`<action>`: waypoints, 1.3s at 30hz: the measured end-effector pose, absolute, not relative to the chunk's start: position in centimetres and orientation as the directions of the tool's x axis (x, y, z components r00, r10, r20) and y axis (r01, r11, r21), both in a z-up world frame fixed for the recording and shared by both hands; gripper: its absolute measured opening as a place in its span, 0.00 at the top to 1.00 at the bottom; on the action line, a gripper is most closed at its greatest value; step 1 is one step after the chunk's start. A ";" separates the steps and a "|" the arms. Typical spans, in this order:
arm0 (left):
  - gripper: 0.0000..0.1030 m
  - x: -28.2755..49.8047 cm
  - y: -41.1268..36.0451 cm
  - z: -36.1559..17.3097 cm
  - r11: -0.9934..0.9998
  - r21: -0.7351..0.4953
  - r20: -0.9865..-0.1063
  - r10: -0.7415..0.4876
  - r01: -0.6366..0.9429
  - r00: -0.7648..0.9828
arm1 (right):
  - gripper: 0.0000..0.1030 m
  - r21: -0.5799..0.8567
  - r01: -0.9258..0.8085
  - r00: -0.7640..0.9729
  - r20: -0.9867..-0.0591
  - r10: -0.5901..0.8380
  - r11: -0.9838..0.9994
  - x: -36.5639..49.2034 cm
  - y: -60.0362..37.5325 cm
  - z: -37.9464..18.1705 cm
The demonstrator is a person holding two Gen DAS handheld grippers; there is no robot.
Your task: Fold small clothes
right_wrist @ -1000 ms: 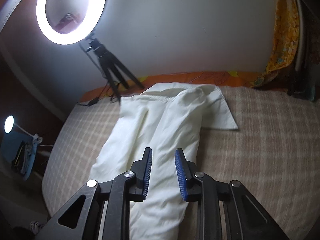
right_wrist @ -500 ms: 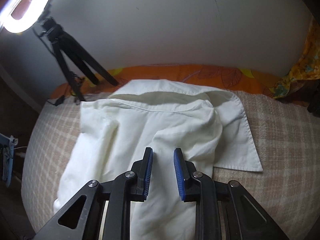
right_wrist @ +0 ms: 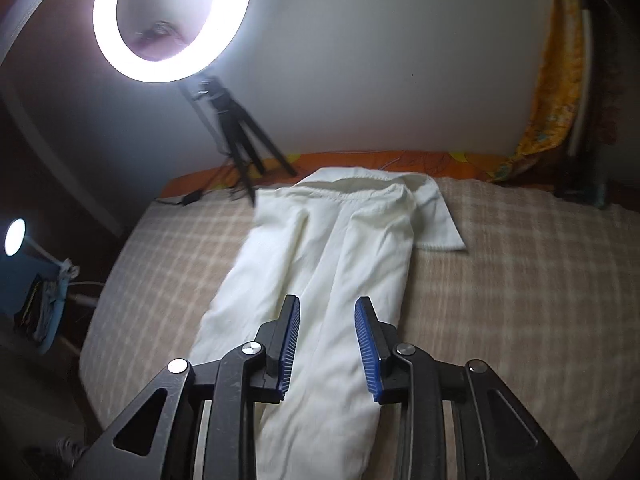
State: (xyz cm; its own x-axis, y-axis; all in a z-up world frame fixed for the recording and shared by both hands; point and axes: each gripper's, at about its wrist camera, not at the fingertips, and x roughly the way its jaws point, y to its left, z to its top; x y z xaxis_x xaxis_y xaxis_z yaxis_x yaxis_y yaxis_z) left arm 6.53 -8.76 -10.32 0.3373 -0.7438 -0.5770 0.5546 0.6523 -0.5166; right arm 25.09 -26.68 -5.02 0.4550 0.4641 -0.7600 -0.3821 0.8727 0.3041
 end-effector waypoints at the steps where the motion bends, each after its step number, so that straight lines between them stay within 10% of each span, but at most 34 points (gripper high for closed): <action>1: 0.70 7.1 -8.3 -10.2 0.653 -0.529 -0.573 -0.746 0.542 0.339 | 0.70 0.292 -0.391 0.463 -0.757 0.461 0.873 22.4 -27.5 -4.3; 15: 0.62 16.2 -10.2 -11.3 0.704 -0.568 -0.659 -0.699 0.426 0.278 | 0.66 0.200 -0.370 0.446 -0.819 0.362 0.907 -2.5 -31.2 -10.1; 30: 0.62 20.2 -11.6 -15.5 0.820 -0.524 -0.749 -0.573 0.232 0.332 | 0.67 0.034 -0.450 0.426 -0.870 0.248 0.892 -6.3 -29.9 -13.9; 35: 0.80 20.8 -12.1 -15.7 0.826 -0.527 -0.745 -0.562 0.201 0.360 | 0.72 -0.013 -0.445 0.435 -0.877 0.204 0.896 -6.5 -30.1 -14.7; 39: 0.94 20.3 -13.4 -15.1 0.842 -0.469 -0.747 -0.540 0.267 0.388 | 0.95 -0.004 -0.442 0.434 -0.876 0.210 0.897 -6.6 -30.4 -14.8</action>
